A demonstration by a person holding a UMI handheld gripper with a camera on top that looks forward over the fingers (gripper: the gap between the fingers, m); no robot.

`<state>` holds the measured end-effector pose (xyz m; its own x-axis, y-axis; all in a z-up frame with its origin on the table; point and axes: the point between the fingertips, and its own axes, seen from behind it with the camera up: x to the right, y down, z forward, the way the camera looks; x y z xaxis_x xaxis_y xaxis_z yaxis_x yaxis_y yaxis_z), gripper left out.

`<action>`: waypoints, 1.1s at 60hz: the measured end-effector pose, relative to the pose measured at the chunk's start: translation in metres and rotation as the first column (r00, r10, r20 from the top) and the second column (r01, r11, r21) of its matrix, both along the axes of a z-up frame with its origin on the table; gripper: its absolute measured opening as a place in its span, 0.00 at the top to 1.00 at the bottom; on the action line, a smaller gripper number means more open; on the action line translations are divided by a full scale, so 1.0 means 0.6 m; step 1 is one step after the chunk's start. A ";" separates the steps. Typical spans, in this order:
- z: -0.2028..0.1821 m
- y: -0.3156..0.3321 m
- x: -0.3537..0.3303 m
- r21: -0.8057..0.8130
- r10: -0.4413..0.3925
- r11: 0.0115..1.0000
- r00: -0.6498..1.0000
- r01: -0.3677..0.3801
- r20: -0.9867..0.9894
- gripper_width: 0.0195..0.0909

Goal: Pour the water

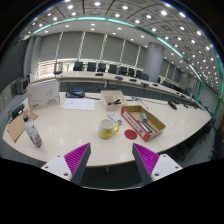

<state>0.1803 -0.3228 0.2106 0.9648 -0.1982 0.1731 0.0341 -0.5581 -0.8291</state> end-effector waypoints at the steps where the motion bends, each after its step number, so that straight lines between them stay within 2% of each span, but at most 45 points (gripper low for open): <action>1: -0.002 -0.001 -0.001 -0.004 0.000 1.000 1.000 0.000 0.001 0.07; 10: -0.021 -0.009 -0.052 -0.030 0.019 0.999 1.000 -0.019 -0.007 0.07; 15: -0.055 0.003 -0.135 -0.041 0.042 0.998 0.999 -0.042 -0.017 0.07; 31: -0.139 0.036 -0.374 -0.026 0.179 0.983 0.978 -0.183 -0.104 0.07; 44: -0.208 0.112 -0.548 0.062 0.289 0.957 0.946 -0.283 -0.148 0.06; 59: -0.253 0.247 -0.617 0.181 0.279 0.950 0.950 -0.253 -0.138 0.07; 62: -0.259 0.270 -0.623 0.199 0.278 0.948 0.951 -0.248 -0.136 0.12; 66: -0.261 0.291 -0.622 0.222 0.270 0.946 0.953 -0.236 -0.135 0.30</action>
<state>-0.1931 -0.1485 0.0541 0.9991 0.0418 -0.0071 0.0089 -0.3696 -0.9291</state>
